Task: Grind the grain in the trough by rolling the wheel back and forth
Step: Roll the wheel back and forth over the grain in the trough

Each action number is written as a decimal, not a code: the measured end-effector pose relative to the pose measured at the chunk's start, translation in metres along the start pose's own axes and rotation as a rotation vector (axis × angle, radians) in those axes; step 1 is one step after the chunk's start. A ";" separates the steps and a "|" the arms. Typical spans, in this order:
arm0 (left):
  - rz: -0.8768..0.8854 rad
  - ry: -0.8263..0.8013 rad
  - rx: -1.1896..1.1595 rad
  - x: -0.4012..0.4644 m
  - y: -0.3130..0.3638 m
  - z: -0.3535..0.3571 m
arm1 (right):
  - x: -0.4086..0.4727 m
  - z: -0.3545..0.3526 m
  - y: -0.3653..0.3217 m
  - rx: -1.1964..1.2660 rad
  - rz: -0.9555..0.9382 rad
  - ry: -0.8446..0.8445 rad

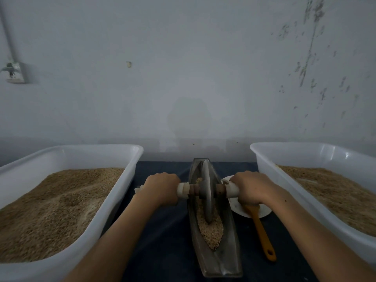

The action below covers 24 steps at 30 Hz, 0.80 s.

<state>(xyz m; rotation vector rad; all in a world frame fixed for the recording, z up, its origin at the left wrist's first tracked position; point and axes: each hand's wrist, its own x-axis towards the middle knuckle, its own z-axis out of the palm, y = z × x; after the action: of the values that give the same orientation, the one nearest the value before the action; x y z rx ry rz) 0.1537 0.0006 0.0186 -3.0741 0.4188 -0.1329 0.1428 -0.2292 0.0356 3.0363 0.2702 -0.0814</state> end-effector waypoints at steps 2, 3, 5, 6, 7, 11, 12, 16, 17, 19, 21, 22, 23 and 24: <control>-0.012 0.091 0.013 0.000 0.001 0.003 | 0.001 0.005 -0.001 -0.009 -0.004 0.116; -0.019 0.131 0.007 0.000 0.001 0.005 | 0.001 0.006 -0.003 -0.008 -0.001 0.171; -0.028 0.181 -0.017 0.001 0.001 0.008 | 0.001 0.008 -0.005 -0.011 0.008 0.247; -0.027 0.191 -0.024 0.000 0.000 0.009 | 0.001 0.008 -0.006 -0.016 0.007 0.263; -0.027 0.191 -0.026 0.000 0.000 0.010 | 0.000 0.008 -0.007 -0.021 0.003 0.268; -0.010 0.111 -0.006 0.002 -0.002 0.008 | -0.001 0.004 -0.005 -0.048 -0.001 0.186; -0.002 0.066 -0.007 0.002 -0.002 0.006 | -0.002 0.002 -0.004 -0.050 -0.002 0.130; 0.023 -0.115 -0.026 0.001 -0.003 -0.002 | -0.003 -0.005 -0.001 -0.014 -0.002 -0.091; 0.023 -0.138 -0.035 0.000 -0.002 -0.003 | -0.003 -0.006 -0.001 0.003 -0.002 -0.117; 0.013 -0.133 -0.042 0.000 -0.002 -0.003 | -0.003 -0.006 0.000 0.026 -0.001 -0.127; 0.005 -0.081 -0.029 0.000 -0.001 -0.002 | -0.001 -0.004 0.000 0.014 -0.007 -0.083; -0.001 -0.047 -0.020 0.000 0.000 -0.002 | 0.000 -0.002 0.000 0.001 -0.011 -0.037; -0.009 -0.008 -0.009 -0.001 0.001 0.000 | 0.000 0.000 -0.001 -0.011 -0.015 0.028; -0.017 0.041 0.003 -0.001 0.001 0.001 | 0.001 0.004 -0.001 -0.017 -0.019 0.105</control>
<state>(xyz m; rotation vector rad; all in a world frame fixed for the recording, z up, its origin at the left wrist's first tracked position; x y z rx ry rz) 0.1527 -0.0004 0.0171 -3.0772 0.3937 -0.1975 0.1435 -0.2285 0.0320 3.0262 0.3063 0.0791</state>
